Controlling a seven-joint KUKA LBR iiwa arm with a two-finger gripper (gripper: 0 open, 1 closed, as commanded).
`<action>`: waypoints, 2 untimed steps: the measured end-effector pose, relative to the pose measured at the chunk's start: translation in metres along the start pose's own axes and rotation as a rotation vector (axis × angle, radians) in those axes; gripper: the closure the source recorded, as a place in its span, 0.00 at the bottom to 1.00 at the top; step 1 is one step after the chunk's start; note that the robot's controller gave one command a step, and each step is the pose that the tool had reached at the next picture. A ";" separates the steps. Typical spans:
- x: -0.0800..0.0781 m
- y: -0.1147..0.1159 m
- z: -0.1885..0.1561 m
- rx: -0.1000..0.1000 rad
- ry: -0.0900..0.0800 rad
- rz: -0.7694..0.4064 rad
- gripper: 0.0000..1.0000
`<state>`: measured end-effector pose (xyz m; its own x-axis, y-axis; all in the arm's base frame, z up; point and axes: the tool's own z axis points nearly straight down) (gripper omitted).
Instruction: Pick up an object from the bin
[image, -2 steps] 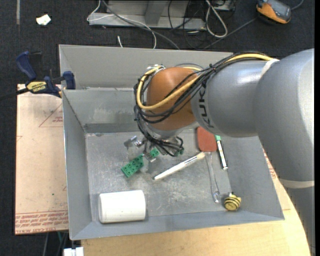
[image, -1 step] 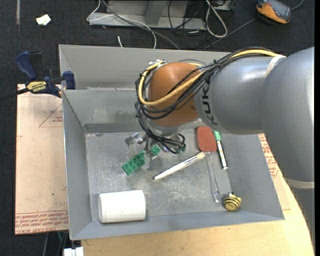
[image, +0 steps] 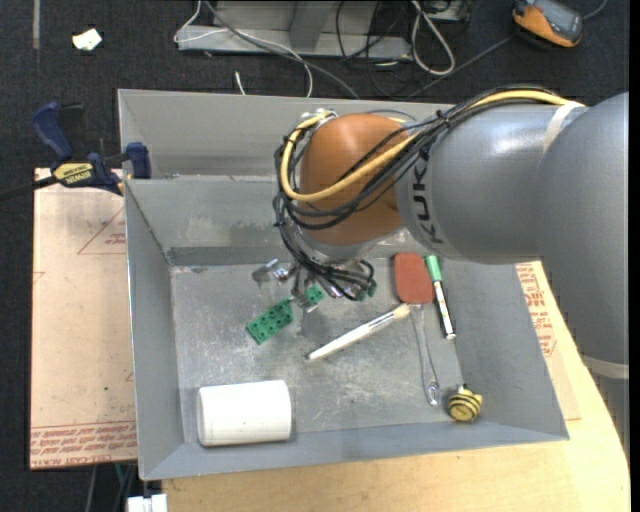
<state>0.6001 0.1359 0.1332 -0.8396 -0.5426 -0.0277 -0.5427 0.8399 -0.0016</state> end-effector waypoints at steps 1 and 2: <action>-0.001 0.000 -0.013 0.000 -0.001 0.001 1.00; -0.001 0.000 -0.026 0.001 -0.002 0.003 1.00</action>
Offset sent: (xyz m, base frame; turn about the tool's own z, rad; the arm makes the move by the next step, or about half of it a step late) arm 0.0002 0.0002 0.0393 0.0011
